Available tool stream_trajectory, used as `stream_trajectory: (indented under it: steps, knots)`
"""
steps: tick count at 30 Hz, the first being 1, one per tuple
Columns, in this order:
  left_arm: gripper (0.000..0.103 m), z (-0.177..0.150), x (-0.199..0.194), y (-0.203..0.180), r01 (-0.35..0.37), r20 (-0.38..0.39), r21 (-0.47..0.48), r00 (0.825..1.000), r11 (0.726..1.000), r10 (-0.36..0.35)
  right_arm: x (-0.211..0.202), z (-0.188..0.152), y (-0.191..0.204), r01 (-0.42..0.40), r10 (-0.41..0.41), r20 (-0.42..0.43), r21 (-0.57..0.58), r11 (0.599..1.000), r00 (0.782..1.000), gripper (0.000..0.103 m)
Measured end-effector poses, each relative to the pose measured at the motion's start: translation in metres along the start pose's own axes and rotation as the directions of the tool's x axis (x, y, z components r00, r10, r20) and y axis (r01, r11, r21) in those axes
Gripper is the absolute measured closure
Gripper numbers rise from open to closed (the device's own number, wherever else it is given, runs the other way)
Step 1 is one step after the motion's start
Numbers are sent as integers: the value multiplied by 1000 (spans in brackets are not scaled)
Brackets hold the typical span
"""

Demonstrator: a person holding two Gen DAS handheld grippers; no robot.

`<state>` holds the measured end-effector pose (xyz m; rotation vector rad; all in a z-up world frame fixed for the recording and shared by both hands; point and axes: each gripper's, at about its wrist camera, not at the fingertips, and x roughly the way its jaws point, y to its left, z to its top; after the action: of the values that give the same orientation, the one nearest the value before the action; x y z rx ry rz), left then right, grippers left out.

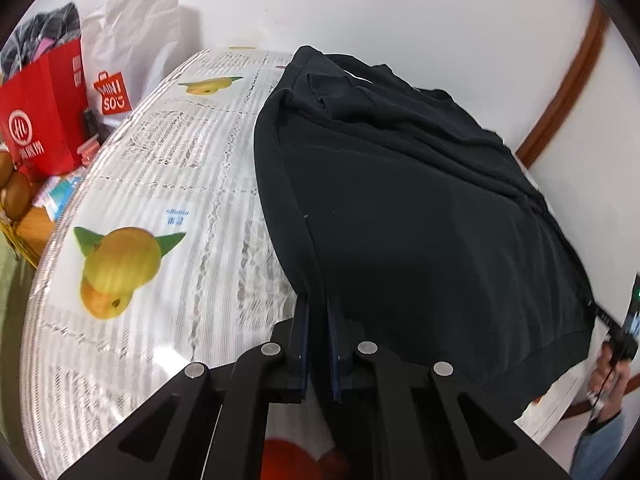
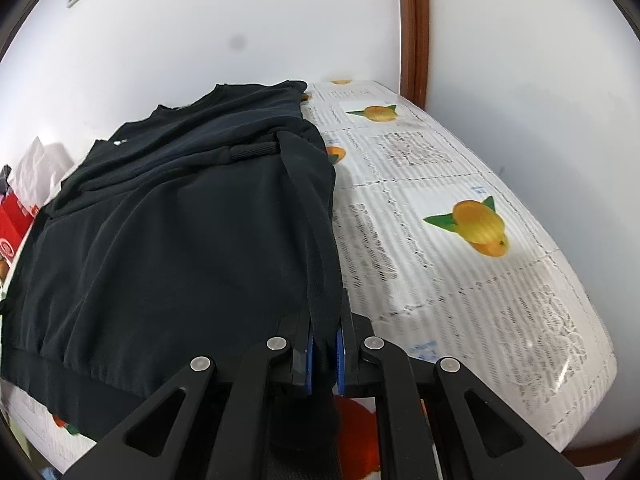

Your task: Fold small clothes

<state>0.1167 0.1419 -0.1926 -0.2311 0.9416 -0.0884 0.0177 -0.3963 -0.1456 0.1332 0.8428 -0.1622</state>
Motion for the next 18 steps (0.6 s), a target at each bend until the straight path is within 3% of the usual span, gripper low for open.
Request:
stream_trajectory:
  steps: [3,8,9,12,16,18]
  knots:
    - [85,-1,1,7,7,-6,-4,1000,1000,-7,3,-2,-5,-36,37,-16,33,999,999,89]
    - [76,4,5,19,72,25,-48,997,996,-71,10,-1,-1,-70,71,-13,46,996,997,59]
    - [74,6,7,19,73,31,-54,997,996,-72,12,1,2,-67,68,-13,46,997,998,57]
    - [65,13,14,19,96,43,-77,995,992,-93,17,5,11,-52,53,-16,37,998,998,57]
    - [65,11,15,10,70,28,-40,997,997,-69,15,1,18,-39,39,-9,25,999,999,67]
    - [65,6,11,6,76,17,-19,997,997,-76,12,-4,17,-44,44,-9,16,999,999,67]
